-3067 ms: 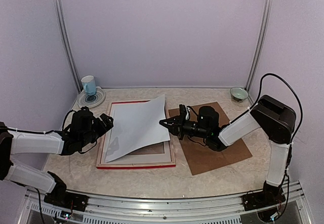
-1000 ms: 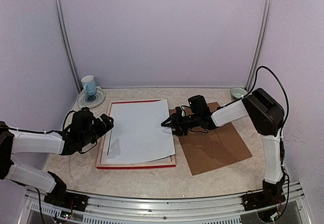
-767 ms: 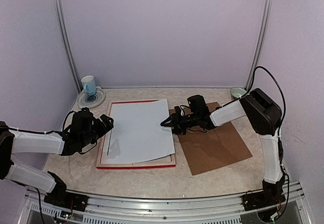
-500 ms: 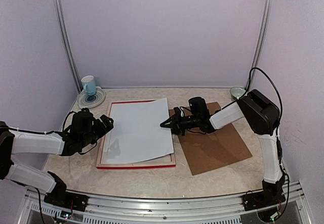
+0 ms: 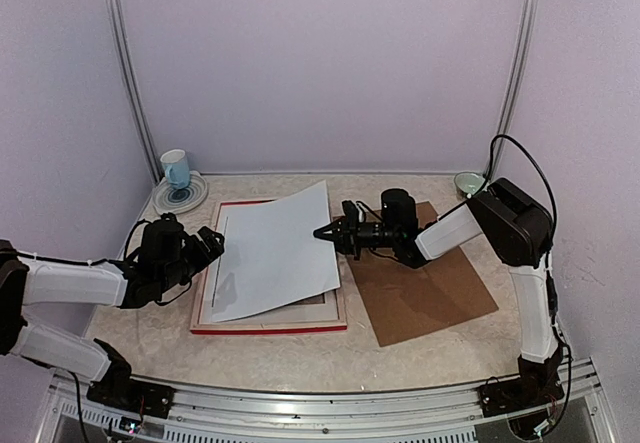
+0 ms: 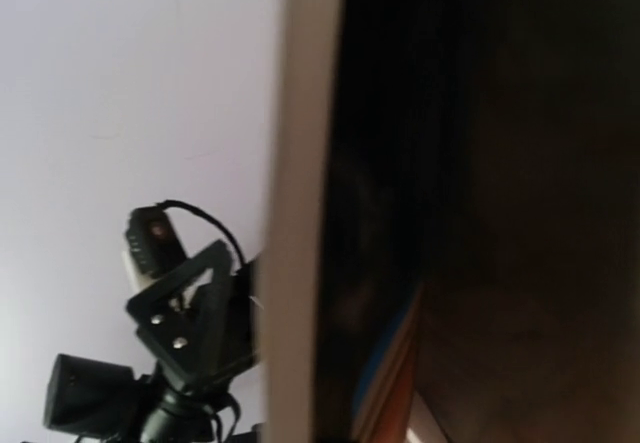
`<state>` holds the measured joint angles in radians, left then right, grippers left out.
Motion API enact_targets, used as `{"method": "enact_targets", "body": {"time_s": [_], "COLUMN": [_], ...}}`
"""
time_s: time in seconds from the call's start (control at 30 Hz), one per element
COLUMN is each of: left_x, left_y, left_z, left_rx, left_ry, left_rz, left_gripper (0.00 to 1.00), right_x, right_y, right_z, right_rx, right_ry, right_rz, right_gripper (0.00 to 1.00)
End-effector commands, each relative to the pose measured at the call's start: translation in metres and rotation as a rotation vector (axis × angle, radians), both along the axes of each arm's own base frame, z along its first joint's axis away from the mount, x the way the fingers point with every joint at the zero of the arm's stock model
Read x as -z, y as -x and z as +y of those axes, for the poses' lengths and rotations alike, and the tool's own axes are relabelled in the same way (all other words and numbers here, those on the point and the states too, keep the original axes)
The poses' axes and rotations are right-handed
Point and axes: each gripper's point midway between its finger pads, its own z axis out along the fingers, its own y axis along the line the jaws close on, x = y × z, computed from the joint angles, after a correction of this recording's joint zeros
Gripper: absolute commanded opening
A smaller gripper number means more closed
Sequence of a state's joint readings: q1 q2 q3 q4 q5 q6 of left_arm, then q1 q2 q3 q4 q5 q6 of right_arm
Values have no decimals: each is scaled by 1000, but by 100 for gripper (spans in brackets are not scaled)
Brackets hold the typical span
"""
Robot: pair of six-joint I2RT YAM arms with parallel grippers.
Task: Put the photo into the frame
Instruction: Pick up the photo from the mat board.
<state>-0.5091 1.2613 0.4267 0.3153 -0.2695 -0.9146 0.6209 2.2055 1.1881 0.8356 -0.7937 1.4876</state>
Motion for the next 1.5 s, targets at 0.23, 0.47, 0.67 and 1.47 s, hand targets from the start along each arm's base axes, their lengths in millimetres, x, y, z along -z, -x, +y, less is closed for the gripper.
{"method": "enact_targets", "body": {"time_s": [0.23,0.47,0.67,1.47], "left_x": [-1,-1,-3,-4], "left_y": [0,-2,-2,-3], "left_z": [1,0,0,1], "left_rx": [-5,-3,-6,-6], "left_ry": [8,12,9,8], "left_rz": [-9,-10,-15,-16], "left_gripper": [99,99,99,99], "right_x": [-45,-45,-63,-105], "right_y": [-2,0,6,21], "right_z": [-1,4,16,35], "right_rx": [1,-10,-42,-119], "right_ry": [-182,-236,-342,-396], "right_rz": [-67,-51,-61,-170], "right_gripper": [11,10,10,11]}}
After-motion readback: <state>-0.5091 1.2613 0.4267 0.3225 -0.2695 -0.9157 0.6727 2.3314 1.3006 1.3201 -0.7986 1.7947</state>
